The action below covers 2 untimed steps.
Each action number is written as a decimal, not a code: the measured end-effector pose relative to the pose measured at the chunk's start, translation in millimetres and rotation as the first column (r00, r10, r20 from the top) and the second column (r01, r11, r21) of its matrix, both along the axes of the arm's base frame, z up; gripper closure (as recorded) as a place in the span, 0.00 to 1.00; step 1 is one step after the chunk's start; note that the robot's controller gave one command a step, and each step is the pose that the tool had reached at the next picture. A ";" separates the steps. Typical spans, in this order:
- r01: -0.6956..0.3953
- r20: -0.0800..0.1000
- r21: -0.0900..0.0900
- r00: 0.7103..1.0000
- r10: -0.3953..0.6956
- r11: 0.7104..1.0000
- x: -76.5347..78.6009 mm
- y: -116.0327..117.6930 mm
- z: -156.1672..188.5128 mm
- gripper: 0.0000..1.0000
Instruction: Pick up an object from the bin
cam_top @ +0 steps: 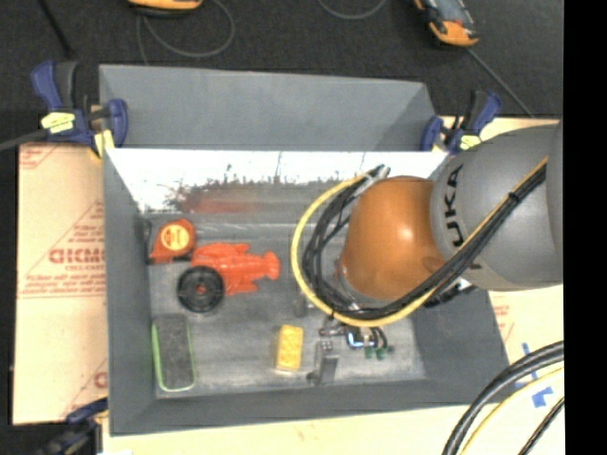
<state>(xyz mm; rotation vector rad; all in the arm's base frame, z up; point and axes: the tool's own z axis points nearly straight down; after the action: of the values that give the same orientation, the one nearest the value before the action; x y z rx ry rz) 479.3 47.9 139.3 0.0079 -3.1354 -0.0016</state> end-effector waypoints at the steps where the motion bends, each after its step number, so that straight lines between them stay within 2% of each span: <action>1: 0.002 0.008 0.001 1.000 -0.002 1.000 2.0 -0.1 3.9 0.00; 2: 0.018 0.015 0.002 1.000 -0.018 1.000 9.9 -8.6 -41.4 0.00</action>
Offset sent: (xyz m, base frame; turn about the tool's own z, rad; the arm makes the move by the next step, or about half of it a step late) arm 0.0098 -0.0141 -0.0684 0.0260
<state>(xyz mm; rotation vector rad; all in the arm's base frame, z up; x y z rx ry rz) 489.2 39.3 97.9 -0.0205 -3.1508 -0.0037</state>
